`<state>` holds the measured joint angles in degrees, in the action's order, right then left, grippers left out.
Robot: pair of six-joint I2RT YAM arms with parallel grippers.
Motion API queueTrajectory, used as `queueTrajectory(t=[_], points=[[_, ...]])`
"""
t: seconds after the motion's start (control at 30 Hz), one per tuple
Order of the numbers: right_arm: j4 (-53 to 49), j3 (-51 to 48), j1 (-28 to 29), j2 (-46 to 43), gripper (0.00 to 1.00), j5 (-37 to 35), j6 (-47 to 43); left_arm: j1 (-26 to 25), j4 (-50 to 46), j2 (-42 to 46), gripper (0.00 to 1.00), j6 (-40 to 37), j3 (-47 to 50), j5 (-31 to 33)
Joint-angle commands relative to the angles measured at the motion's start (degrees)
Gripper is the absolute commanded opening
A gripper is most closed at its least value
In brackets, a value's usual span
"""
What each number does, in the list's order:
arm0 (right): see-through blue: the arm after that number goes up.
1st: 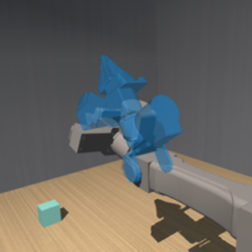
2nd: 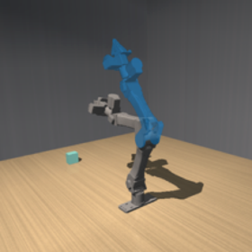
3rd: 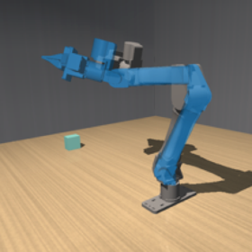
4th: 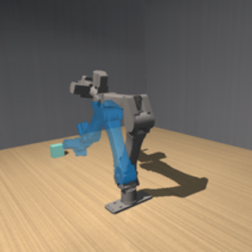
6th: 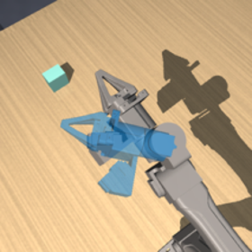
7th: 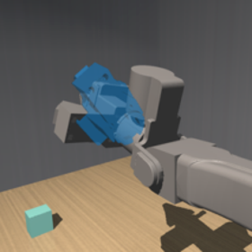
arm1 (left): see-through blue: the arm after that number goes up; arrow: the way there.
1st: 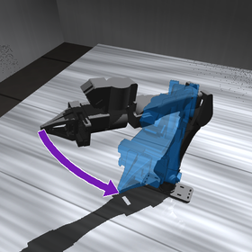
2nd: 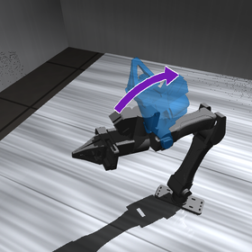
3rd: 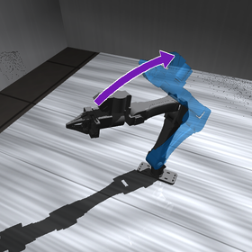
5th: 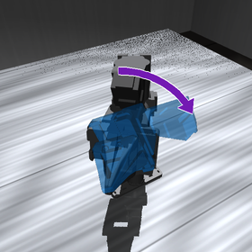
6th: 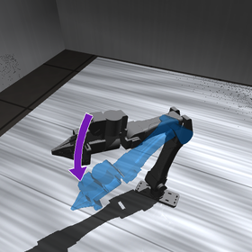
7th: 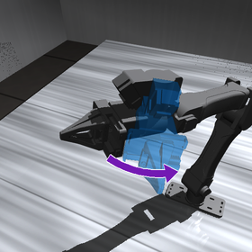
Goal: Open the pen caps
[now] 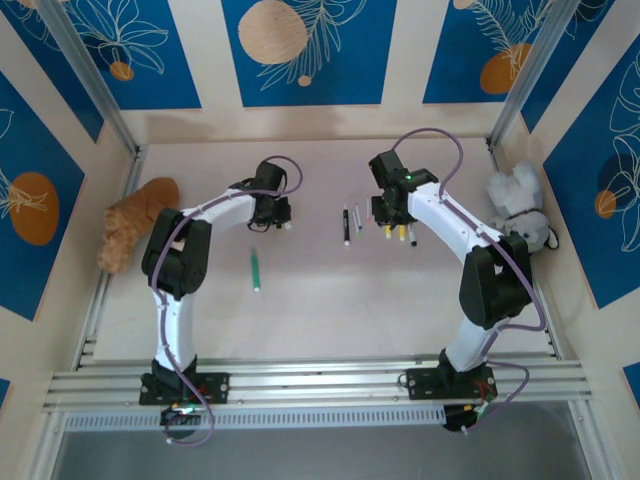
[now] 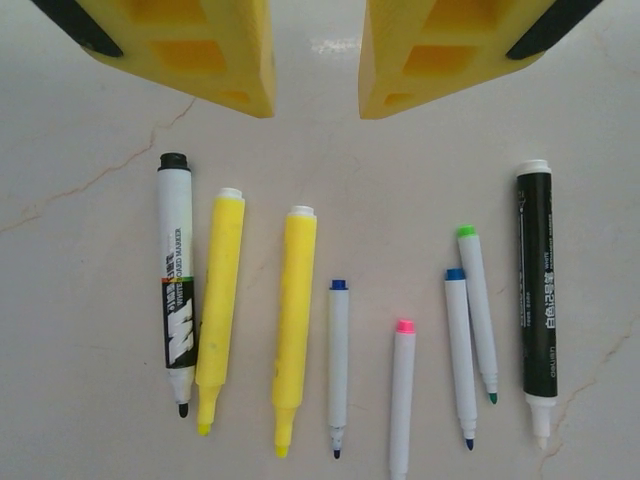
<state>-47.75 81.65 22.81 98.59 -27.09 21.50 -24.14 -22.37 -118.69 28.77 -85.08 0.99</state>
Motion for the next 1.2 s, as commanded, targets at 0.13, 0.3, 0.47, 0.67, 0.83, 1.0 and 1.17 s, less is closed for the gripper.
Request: queueTrajectory(t=[0.13,0.3,0.47,0.67,0.83,1.0,1.17], points=[[-0.9,0.4,1.8,0.5,0.29,-0.1,2.0,0.0,-0.9,-1.5,0.16,0.4,-1.0,1.3],[-1.3,0.1,3.3,0.5,0.29,-0.7,2.4,0.0,-0.2,-1.6,0.21,0.4,-1.3,1.3],[-1.4,0.1,4.1,-0.2,0.29,-0.9,2.8,0.0,0.2,-1.2,0.28,0.5,-1.3,1.8],[-0.6,-1.2,7.9,-1.7,0.28,-0.7,5.0,0.0,0.8,2.7,0.3,0.9,-0.5,2.0],[1.8,-3.7,13.8,-3.7,0.28,2.3,6.9,0.0,0.2,11.1,0.33,0.6,1.3,2.9],[6.8,-4.7,19.4,-2.5,0.44,8.4,9.9,0.1,1.6,23.6,0.4,1.6,9.3,3.7],[11.9,-0.6,23.7,4.1,0.5,13.9,12.6,1.2,3.1,35.7,0.44,5.0,20.2,0.3]])
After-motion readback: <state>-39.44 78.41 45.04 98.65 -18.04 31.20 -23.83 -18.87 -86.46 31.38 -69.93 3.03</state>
